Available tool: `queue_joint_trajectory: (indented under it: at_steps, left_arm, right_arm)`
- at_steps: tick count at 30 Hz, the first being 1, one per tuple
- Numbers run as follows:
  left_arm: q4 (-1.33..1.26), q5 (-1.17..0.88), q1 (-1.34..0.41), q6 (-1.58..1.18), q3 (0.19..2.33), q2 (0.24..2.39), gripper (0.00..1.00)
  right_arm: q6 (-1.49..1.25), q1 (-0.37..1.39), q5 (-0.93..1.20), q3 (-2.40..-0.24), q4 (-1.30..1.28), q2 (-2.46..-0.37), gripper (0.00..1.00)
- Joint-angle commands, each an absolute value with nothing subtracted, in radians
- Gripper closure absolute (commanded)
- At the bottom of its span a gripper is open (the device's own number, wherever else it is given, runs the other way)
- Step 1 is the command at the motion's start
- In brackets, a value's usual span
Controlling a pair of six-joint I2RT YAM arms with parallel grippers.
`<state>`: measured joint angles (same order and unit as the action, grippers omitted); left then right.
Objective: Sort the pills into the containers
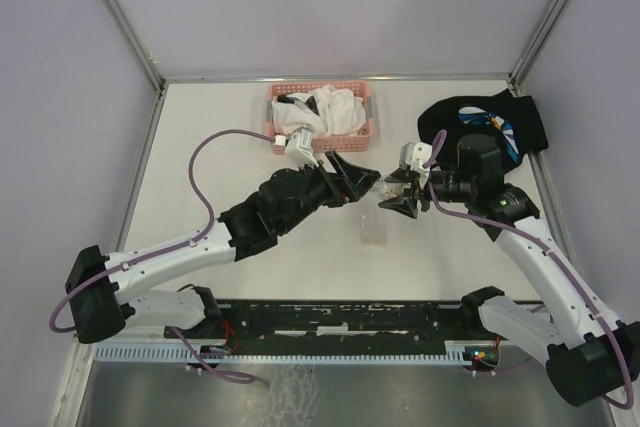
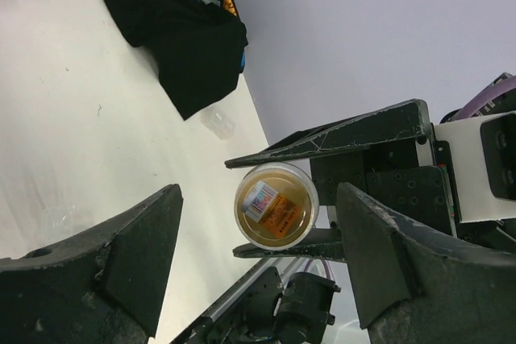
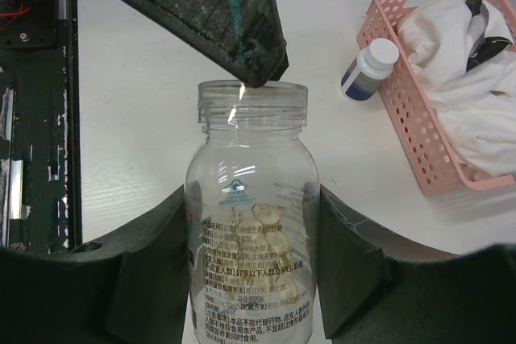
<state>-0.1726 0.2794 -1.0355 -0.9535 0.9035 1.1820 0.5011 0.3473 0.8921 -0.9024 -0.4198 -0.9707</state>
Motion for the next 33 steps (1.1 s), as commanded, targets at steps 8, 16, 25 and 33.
queue_joint_trajectory:
  at_steps: [8, 16, 25, 33]
  left_arm:
    - [-0.217, 0.281, -1.06, -0.979, 0.958, 1.203, 0.25]
    - [-0.221, 0.252, -1.065, -0.979, 0.963, 1.215, 0.35]
    - [-0.221, 0.211, -1.068, -0.96, 0.958, 1.218, 0.47]
    - [-0.202, 0.166, -1.071, -0.913, 0.959, 1.223, 0.58]
  right_arm:
    - [0.497, 0.357, 0.911, -0.914, -0.391, -0.971, 0.93]
    - [0.496, 0.357, 0.908, -0.915, -0.393, -0.973, 0.93]
    - [0.484, 0.359, 0.919, -0.92, -0.394, -0.984, 0.93]
    - [0.453, 0.359, 0.943, -0.932, -0.395, -1.004, 0.93]
